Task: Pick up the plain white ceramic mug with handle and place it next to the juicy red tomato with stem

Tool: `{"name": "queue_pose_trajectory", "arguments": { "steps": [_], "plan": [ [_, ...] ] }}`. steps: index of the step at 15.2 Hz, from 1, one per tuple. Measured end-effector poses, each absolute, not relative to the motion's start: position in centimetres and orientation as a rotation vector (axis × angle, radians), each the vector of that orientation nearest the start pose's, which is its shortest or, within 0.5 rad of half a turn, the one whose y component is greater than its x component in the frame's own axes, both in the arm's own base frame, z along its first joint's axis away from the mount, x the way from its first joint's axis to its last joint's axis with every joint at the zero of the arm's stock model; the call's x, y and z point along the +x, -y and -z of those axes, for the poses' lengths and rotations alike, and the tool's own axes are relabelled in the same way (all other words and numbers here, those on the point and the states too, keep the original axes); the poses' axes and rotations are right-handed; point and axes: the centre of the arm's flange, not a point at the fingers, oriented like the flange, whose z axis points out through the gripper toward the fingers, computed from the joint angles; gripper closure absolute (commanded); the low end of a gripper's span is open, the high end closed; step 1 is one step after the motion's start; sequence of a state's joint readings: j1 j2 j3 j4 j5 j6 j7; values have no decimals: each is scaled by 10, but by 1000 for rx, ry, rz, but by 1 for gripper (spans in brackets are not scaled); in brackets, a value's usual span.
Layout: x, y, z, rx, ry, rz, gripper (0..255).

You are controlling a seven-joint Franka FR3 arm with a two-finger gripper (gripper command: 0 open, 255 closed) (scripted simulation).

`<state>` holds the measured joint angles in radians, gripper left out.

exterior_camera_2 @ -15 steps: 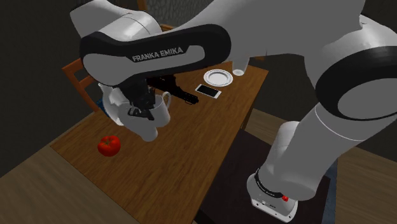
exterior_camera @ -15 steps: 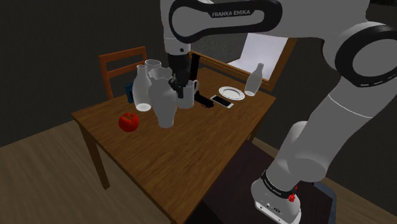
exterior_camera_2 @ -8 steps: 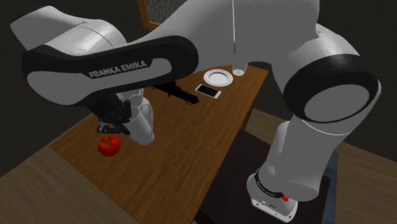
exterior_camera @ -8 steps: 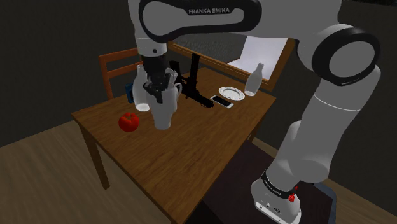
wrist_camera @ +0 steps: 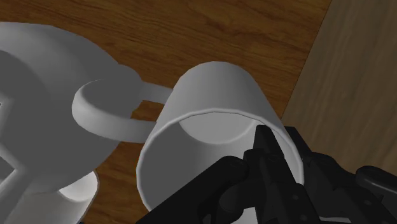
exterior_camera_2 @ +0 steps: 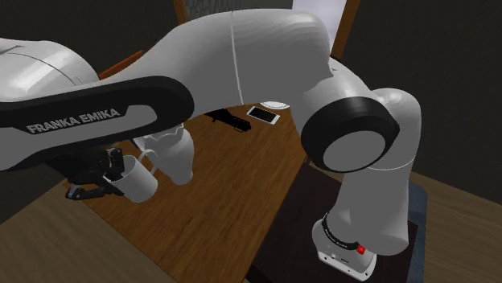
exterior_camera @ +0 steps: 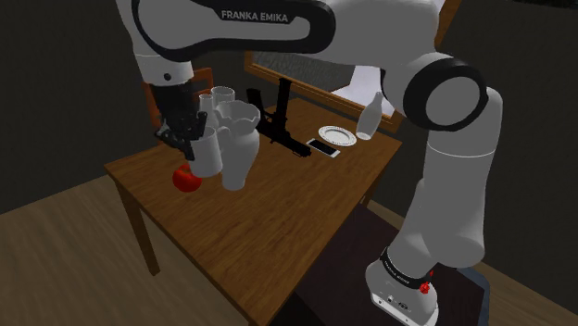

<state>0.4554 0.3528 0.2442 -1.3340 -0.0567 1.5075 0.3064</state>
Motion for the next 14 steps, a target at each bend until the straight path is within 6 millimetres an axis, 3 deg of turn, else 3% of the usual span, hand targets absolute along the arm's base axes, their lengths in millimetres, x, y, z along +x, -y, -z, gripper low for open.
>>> {"name": "queue_pose_trajectory", "arguments": {
  "steps": [4,14],
  "plan": [
    [510,-400,-503,-3129,611,-258,255],
    [512,-401,-450,-3129,610,-258,255]
  ]
}}
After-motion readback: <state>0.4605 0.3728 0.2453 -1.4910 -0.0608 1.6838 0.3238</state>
